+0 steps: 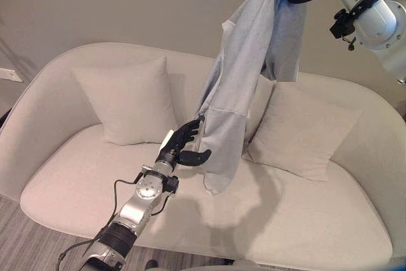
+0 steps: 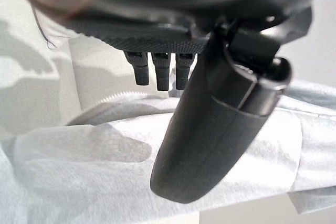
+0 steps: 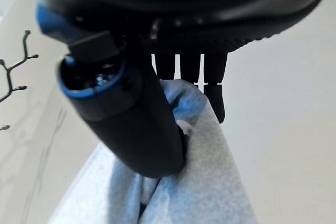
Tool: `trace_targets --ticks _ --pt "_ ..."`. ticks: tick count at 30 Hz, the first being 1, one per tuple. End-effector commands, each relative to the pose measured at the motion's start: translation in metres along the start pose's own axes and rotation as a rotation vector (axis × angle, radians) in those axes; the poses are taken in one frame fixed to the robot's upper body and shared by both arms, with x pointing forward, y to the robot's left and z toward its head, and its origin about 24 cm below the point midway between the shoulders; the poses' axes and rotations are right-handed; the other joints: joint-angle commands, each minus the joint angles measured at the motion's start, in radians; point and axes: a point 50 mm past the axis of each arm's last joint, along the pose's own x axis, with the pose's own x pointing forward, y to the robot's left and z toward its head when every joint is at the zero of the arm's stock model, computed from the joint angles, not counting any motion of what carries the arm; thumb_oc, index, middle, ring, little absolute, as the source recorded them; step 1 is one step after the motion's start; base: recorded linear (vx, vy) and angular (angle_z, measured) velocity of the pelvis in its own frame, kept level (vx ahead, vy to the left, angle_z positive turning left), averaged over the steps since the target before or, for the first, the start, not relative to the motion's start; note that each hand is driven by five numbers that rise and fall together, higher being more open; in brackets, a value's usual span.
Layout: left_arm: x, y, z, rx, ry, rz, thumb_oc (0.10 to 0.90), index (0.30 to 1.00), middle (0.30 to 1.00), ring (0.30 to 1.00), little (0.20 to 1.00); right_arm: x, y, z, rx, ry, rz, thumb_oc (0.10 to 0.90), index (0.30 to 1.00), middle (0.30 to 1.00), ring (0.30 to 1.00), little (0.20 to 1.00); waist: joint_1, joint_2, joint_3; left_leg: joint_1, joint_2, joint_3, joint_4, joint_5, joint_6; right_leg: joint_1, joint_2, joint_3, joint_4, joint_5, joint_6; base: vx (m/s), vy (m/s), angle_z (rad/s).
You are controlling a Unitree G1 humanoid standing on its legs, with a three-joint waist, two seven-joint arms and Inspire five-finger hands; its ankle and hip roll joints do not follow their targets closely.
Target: Hang the clothes on the sofa on the clothes rack.
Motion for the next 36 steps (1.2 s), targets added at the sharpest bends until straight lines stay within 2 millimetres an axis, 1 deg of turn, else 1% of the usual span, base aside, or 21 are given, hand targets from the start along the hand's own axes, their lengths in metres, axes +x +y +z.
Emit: trace_targets --ticks 1,2,4,7,8,9,11,13,14,16,17,18,24,27,28,31,32,33,34,35,36 --pt "0.024 -0.025 0.082 0.023 -0.335 -0.173 0.8 0.9 0.9 0.9 0.9 0.022 -0.096 0.01 -0.085 0.016 -0.317 0.4 0.3 0.3 0.3 0.3 0.025 -0.017 -0.045 0.013 0.004 -0.003 0.003 -0.079 0.023 0.131 -0.056 -0.015 0.007 -0.118 0.08 0.0 0.0 0.0" --pt "0.024 -0.025 0.082 0.023 -0.335 -0.173 0.8 0.9 0.9 0.9 0.9 0.022 -0.095 0.01 -0.084 0.015 -0.317 0.4 0.3 0.3 0.3 0.3 0.025 -0.015 -0.046 0.017 0.007 -0.002 0.003 -0.087 0.022 0.135 -0.054 -0.014 0.007 -0.124 0.082 -0.03 0.007 0.02" --pt "0.028 -0.036 0.086 0.046 -0.334 -0.228 0.8 0.9 0.9 0.9 0.9 0.025 -0.091 0.012 -0.081 0.015 -0.314 0.4 0.3 0.3 0.3 0.3 0.02 -0.014 -0.045 0.014 0.003 -0.004 0.003 -0.08 0.025 0.131 -0.058 -0.012 0.007 -0.119 0.081 0.0 0.0 0.0" --pt "0.032 -0.043 0.086 0.057 -0.328 -0.252 0.8 0.9 0.9 0.9 0.9 0.027 -0.088 0.016 -0.074 0.006 -0.315 0.4 0.3 0.3 0.3 0.3 0.017 -0.011 -0.044 0.016 0.003 -0.005 0.003 -0.082 0.026 0.132 -0.058 -0.009 0.007 -0.119 0.081 0.0 0.0 0.0" --pt "0.034 -0.046 0.086 0.064 -0.324 -0.262 0.703 0.754 0.754 0.754 0.754 0.028 -0.087 0.018 -0.066 -0.002 -0.316 0.4 0.3 0.3 0.3 0.3 0.015 -0.01 -0.043 0.016 0.002 -0.005 0.003 -0.082 0.026 0.131 -0.058 -0.007 0.007 -0.119 0.08 0.0 0.0 0.0" --pt "0.037 -0.052 0.083 0.08 -0.303 -0.283 0.544 0.516 0.516 0.516 0.516 0.029 -0.087 0.021 -0.054 -0.011 -0.326 0.4 0.3 0.3 0.3 0.3 0.01 -0.009 -0.043 0.017 0.002 -0.003 0.003 -0.082 0.025 0.13 -0.058 -0.004 0.007 -0.12 0.08 0.0 0.0 0.0" --pt "0.041 -0.056 0.078 0.09 -0.275 -0.282 0.4 0.3 0.3 0.3 0.3 0.028 -0.087 0.022 -0.043 -0.019 -0.332 0.4 0.3 0.3 0.3 0.3 0.006 -0.008 -0.042 0.018 0.003 -0.001 0.003 -0.081 0.025 0.129 -0.057 -0.003 0.007 -0.12 0.08 0.0 0.0 0.0" --pt "0.044 -0.059 0.076 0.104 -0.262 -0.287 0.4 0.3 0.3 0.3 0.3 0.028 -0.087 0.024 -0.034 -0.025 -0.338 0.4 0.3 0.3 0.3 0.3 0.003 -0.008 -0.041 0.018 0.003 0.0 0.003 -0.081 0.025 0.129 -0.057 -0.001 0.007 -0.121 0.079 0.0 0.0 0.0" --pt "0.05 -0.064 0.067 0.196 -0.225 -0.289 0.4 0.3 0.3 0.3 0.3 0.026 -0.091 0.032 -0.001 -0.069 -0.368 0.4 0.3 0.3 0.3 0.3 -0.012 -0.007 -0.043 0.021 0.004 0.005 0.003 -0.083 0.023 0.127 -0.054 0.009 0.007 -0.124 0.078 0.0 0.0 0.0" --pt "0.051 -0.065 0.064 0.218 -0.212 -0.293 0.4 0.3 0.3 0.3 0.3 0.025 -0.092 0.031 0.004 -0.072 -0.374 0.4 0.3 0.3 0.3 0.3 -0.016 -0.006 -0.043 0.022 0.006 0.008 0.003 -0.083 0.022 0.126 -0.054 0.011 0.007 -0.125 0.078 -0.01 -0.01 -0.05" --pt "0.054 -0.069 0.049 0.212 -0.141 -0.293 0.4 0.3 0.3 0.3 0.3 0.022 -0.095 0.028 -0.001 -0.064 -0.383 0.4 0.3 0.3 0.3 0.3 -0.025 -0.004 -0.045 0.024 0.007 0.013 0.003 -0.083 0.021 0.124 -0.052 0.014 0.007 -0.125 0.077 -0.01 -0.019 -0.14" --pt "0.054 -0.069 0.049 0.212 -0.142 -0.294 0.4 0.3 0.3 0.3 0.3 0.022 -0.095 0.028 -0.002 -0.064 -0.383 0.4 0.3 0.3 0.3 0.3 -0.024 -0.004 -0.045 0.024 0.008 0.014 0.003 -0.083 0.02 0.124 -0.051 0.014 0.007 -0.125 0.077 -0.02 -0.027 -0.16" --pt "0.058 -0.053 0.043 0.287 -0.117 -0.22 0.4 0.3 0.3 0.3 0.3 0.019 -0.099 0.018 -0.001 -0.033 -0.387 0.4 0.3 0.3 0.3 0.3 -0.033 0.003 -0.051 0.029 0.017 0.019 0.003 -0.087 0.013 0.13 -0.042 0.018 0.007 -0.137 0.075 0.0 -0.012 -0.05" --pt "0.06 -0.039 0.043 0.27 -0.114 -0.142 0.4 0.3 0.3 0.3 0.3 0.016 -0.1 0.014 -0.003 -0.021 -0.388 0.4 0.3 0.3 0.3 0.3 -0.034 0.004 -0.054 0.025 0.017 0.019 0.003 -0.076 0.012 0.129 -0.042 0.016 0.007 -0.132 0.072 -0.01 -0.007 0.0" --pt "0.06 -0.033 0.045 0.273 -0.124 -0.121 0.4 0.3 0.3 0.3 0.3 0.015 -0.1 0.012 -0.004 -0.017 -0.388 0.4 0.3 0.3 0.3 0.3 -0.032 0.008 -0.056 0.03 0.02 0.021 0.003 -0.084 0.009 0.135 -0.038 0.016 0.007 -0.14 0.074 0.0 0.0 0.0" --pt "0.057 -0.006 0.056 0.275 -0.169 -0.023 0.4 0.3 0.3 0.3 0.3 0.007 -0.102 0.003 -0.013 0.005 -0.384 0.4 0.3 0.3 0.3 0.3 -0.024 0.015 -0.058 0.029 0.023 0.016 0.003 -0.08 0.005 0.139 -0.036 0.011 0.007 -0.143 0.071 0.0 0.0 0.0" --pt "0.056 -0.005 0.055 0.276 -0.168 -0.022 0.4 0.3 0.3 0.3 0.3 0.007 -0.102 0.003 -0.012 0.006 -0.384 0.4 0.3 0.3 0.3 0.3 -0.025 0.014 -0.058 0.03 0.024 0.016 0.003 -0.08 0.005 0.14 -0.036 0.01 0.007 -0.143 0.07 -0.01 -0.04 0.03" --pt "0.049 0.016 0.065 0.283 -0.21 0.048 0.4 0.3 0.3 0.3 0.3 -0.002 -0.104 -0.002 -0.017 0.005 -0.378 0.4 0.3 0.3 0.3 0.3 -0.018 0.017 -0.06 0.025 0.027 0.01 0.003 -0.076 0.001 0.144 -0.033 0.003 0.007 -0.147 0.068 -0.01 -0.05 0.03" --pt "0.044 0.03 0.069 0.285 -0.23 0.094 0.4 0.3 0.3 0.3 0.3 -0.009 -0.104 -0.004 -0.014 0.001 -0.377 0.4 0.3 0.3 0.3 0.3 -0.013 0.02 -0.061 0.022 0.031 0.006 0.003 -0.071 -0.003 0.146 -0.029 -0.002 0.007 -0.151 0.065 -0.01 -0.109 0.06" --pt "0.035 0.057 0.08 0.31 -0.271 0.192 0.4 0.3 0.3 0.3 0.3 -0.017 -0.102 -0.005 0.002 -0.015 -0.367 0.4 0.3 0.3 0.3 0.3 0.002 0.029 -0.061 0.019 0.04 -0.002 0.003 -0.064 -0.011 0.152 -0.019 -0.008 0.007 -0.16 0.059 -0.01 -0.085 0.08" --pt "0.034 0.058 0.08 0.314 -0.269 0.193 0.4 0.3 0.3 0.3 0.3 -0.019 -0.101 -0.005 0.006 -0.014 -0.368 0.4 0.3 0.3 0.3 0.3 0.0 0.026 -0.062 0.019 0.042 -0.003 0.003 -0.064 -0.012 0.153 -0.017 -0.009 0.007 -0.16 0.058 -0.01 -0.098 0.1"
